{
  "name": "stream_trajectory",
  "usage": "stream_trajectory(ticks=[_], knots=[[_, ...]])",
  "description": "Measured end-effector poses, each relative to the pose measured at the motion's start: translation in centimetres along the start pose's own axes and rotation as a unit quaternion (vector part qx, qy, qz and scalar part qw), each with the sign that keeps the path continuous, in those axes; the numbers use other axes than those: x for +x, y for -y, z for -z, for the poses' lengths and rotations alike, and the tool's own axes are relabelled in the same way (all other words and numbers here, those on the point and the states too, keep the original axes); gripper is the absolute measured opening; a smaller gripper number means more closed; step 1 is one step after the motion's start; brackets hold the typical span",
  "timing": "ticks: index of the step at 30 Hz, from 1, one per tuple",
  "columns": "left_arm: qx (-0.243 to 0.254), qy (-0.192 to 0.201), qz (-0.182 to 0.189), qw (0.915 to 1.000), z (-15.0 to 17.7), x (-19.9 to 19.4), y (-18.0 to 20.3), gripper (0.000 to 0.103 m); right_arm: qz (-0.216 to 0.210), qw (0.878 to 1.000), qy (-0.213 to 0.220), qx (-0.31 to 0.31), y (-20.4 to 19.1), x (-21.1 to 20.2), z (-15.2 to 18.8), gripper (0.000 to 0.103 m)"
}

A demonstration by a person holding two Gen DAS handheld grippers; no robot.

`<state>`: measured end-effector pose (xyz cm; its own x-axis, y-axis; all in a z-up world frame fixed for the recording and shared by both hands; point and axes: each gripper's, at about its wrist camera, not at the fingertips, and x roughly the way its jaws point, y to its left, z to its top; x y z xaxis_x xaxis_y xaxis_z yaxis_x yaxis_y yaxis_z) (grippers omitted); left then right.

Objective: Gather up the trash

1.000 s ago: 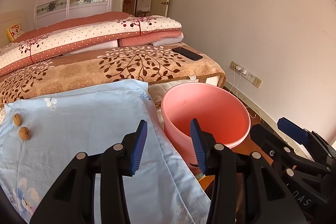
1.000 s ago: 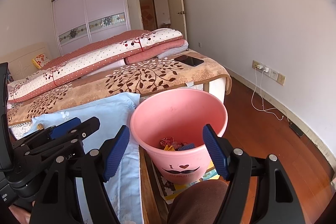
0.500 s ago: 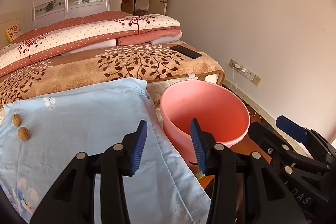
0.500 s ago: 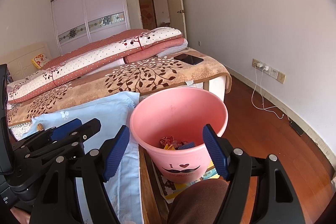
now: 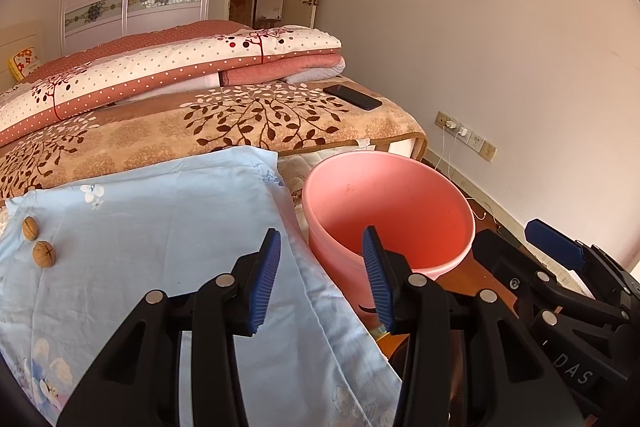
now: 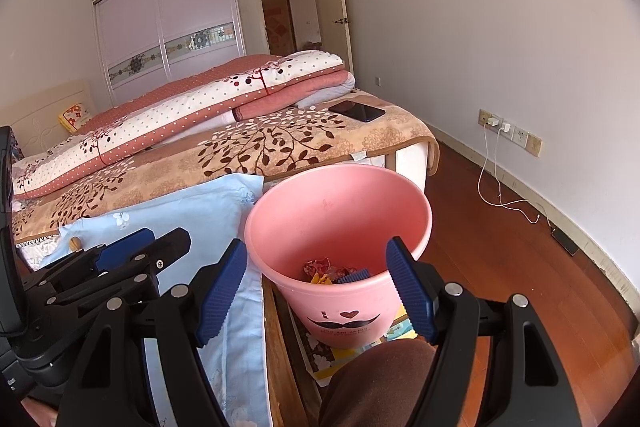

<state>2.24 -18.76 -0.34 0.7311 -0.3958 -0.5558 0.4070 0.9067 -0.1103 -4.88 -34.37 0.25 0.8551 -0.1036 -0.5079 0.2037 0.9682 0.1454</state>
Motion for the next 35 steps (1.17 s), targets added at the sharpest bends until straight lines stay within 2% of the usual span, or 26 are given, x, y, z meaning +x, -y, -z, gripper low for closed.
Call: stream_trajectory(ticks=[35], knots=[[-0.007, -0.004, 0.0, 1.0, 0.25, 0.06, -0.53, 0.043, 0.001, 1.0, -0.007, -0.004, -0.03, 0.3, 0.61, 0.071]])
